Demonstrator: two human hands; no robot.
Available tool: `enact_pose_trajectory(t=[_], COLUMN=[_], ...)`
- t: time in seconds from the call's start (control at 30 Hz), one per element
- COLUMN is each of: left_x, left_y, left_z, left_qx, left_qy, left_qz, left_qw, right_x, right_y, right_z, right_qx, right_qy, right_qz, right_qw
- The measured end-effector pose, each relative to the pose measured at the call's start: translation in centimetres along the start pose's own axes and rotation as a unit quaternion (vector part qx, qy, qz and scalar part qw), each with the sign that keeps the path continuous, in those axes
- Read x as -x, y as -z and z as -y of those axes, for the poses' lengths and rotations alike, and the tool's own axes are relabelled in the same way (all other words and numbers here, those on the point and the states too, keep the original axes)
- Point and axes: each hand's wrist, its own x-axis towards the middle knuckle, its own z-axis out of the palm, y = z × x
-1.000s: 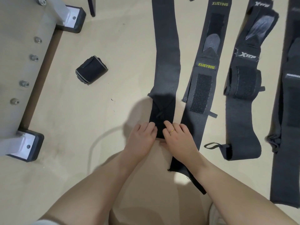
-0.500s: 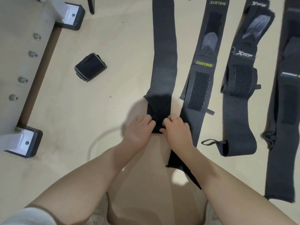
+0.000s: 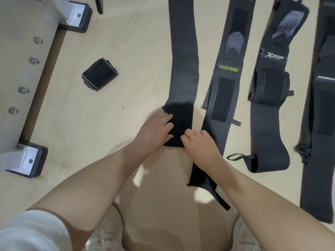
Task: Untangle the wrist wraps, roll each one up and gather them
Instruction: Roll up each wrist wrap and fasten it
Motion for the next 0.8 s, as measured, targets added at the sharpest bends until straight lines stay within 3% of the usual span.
enact_pose_trajectory(t=[0.1, 0.23, 0.37, 0.47, 0.53, 0.63, 0.8], left_x=[-0.1, -0.3, -0.4, -0.5, -0.5, -0.6, -1.3], left_y=[0.1, 0.1, 0.5, 0.3, 0.2, 0.2, -0.1], left_z=[-0.1, 0.0, 0.0, -0.1, -0.3, -0.3, 0.0], left_qx=[0.032, -0.009, -0.033, -0.056, -0.027, 0.017, 0.073], left_qy=[-0.002, -0.016, -0.005, 0.021, 0.034, 0.053, 0.100], left_qz=[-0.043, -0.065, 0.012, 0.010, -0.002, -0.065, -0.078], left_qw=[0.999, 0.998, 0.999, 0.998, 0.999, 0.996, 0.989], right_x=[-0.6, -1.1, -1.7, -1.7, -1.6, -1.6, -1.6], right_y=[0.6, 1.0, 1.5, 1.9, 1.7, 1.2, 1.2], right_z=[-0.2, -0.2, 0.9, 1.1, 1.0, 0.8, -0.2], right_qx=[-0.053, -0.102, -0.201, -0.244, -0.209, -0.132, -0.031], right_qy=[-0.035, -0.080, -0.209, -0.261, -0.257, -0.169, -0.055], right_qz=[0.023, 0.029, 0.032, 0.029, 0.005, -0.067, -0.042], right_qw=[0.998, 0.991, 0.957, 0.933, 0.944, 0.974, 0.997])
